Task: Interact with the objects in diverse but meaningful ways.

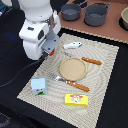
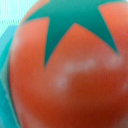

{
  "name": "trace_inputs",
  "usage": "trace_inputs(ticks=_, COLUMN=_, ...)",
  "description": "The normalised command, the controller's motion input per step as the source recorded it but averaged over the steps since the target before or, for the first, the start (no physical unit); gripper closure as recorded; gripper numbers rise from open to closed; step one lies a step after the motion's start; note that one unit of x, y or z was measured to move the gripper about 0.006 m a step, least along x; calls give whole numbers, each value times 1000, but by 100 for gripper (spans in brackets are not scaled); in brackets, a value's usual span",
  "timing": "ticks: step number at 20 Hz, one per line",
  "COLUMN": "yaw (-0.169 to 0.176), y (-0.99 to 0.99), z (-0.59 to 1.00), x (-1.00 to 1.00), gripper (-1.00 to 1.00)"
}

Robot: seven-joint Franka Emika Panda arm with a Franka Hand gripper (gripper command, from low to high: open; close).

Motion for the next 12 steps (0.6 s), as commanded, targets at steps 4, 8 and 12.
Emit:
trace_inputs(ticks=4, yaw=-56, y=-26, z=116, x=960, gripper=100)
trace_inputs(ticks=8, yaw=-59, y=-19, z=102, x=986, gripper=100)
trace_inputs(ticks=12, yaw=-55, y=-1, z=145, x=1000, gripper=100)
